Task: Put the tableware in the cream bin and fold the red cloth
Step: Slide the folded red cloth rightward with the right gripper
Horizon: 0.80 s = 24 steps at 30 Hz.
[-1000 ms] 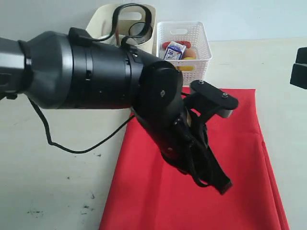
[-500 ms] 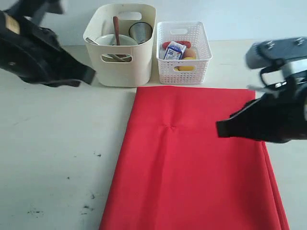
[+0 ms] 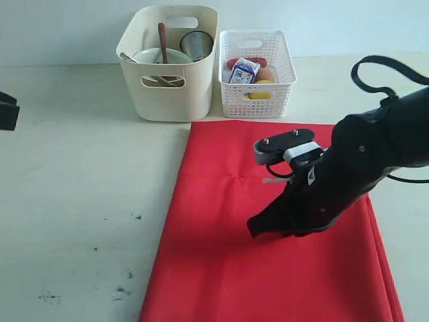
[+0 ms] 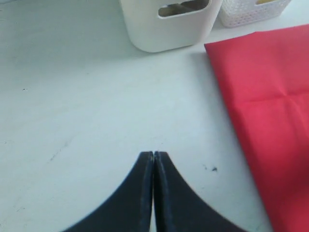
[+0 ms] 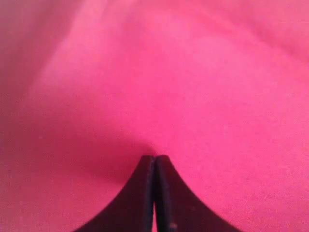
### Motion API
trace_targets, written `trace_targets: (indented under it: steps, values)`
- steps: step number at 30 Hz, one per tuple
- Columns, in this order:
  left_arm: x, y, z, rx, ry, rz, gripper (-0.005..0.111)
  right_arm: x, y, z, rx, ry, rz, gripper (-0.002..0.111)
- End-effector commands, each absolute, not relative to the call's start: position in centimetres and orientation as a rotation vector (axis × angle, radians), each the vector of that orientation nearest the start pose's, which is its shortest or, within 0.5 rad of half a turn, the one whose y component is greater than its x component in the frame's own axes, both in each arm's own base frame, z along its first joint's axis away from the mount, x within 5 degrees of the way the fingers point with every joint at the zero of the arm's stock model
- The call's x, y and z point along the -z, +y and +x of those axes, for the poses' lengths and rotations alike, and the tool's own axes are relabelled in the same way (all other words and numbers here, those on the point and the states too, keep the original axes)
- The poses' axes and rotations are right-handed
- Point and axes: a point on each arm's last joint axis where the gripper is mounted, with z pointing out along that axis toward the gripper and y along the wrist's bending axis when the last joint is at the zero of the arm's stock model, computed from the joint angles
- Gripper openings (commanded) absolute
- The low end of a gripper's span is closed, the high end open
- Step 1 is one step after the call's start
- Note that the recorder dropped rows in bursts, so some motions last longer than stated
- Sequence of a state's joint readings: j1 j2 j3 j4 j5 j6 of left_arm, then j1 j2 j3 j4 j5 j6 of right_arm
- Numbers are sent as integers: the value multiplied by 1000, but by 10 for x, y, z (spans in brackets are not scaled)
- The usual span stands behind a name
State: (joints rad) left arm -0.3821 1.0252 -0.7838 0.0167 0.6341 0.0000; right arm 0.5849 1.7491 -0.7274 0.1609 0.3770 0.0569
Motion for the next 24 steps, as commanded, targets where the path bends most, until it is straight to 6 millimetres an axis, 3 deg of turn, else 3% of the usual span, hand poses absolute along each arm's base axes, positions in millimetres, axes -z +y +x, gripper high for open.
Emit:
trace_targets:
  steps: [1,10,16,24]
  values:
    - [-294,-70,184,112,2324,493,3,-103,152,226,-112,2950,-662,0]
    - [-293,-70,184,115,2330,480,3,-105,128,219,242,3024,-652,0]
    - [-293,-70,184,114,2332,481,3,-101,90,220,538,3002,-508,0]
    - [-293,-70,184,122,2336,462,3,-108,40,246,544,3009,-97,0]
